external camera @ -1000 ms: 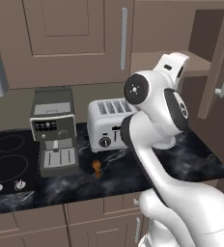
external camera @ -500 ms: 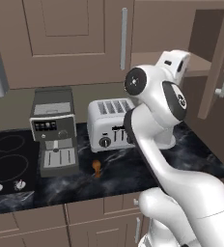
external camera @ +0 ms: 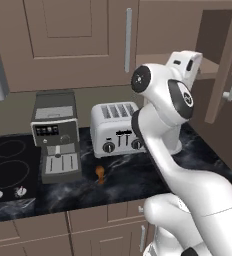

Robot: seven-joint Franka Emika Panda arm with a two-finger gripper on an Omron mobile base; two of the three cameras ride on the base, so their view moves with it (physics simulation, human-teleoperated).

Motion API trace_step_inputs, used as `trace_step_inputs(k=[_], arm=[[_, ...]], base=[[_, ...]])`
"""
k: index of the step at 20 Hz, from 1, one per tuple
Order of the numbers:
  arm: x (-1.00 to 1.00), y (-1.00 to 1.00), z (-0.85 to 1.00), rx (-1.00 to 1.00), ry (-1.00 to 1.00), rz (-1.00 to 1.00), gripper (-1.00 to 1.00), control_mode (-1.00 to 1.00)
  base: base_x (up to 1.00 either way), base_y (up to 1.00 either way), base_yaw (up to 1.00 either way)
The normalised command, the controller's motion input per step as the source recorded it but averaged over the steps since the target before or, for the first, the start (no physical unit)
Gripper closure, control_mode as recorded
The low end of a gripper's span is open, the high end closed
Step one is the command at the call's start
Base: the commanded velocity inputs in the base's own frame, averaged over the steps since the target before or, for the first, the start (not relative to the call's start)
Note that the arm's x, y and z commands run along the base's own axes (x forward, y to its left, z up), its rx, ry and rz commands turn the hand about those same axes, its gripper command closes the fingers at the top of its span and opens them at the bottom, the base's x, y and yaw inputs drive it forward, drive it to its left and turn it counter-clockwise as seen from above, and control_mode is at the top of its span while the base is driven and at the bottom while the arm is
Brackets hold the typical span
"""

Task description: Retrieve the tupperware from the cabinet, then place the raw meat into the tupperware to avoid contamination.

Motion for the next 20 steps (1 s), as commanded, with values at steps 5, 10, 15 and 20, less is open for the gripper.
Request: trace_step_inputs(k=[5, 10, 15, 20], arm=[[0.00, -0.21, 0.00, -0.04, 0.06, -0.07, -1.00, -1.00], [-0.18, -0.21, 0.00, -0.03, 0.03, -0.07, -1.00, -1.00], [-0.23, -0.19, 0.00, -0.02, 0.03, -0.07, -1.00, -1.00], [-0.39, -0.23, 0.00, -0.01, 0.01, -0.07, -1.00, -1.00]], base=[[0.00, 0.00, 0.00], [0.00, 0.00, 0.00], [0.00, 0.00, 0.00], [0.00, 0.00, 0.00]])
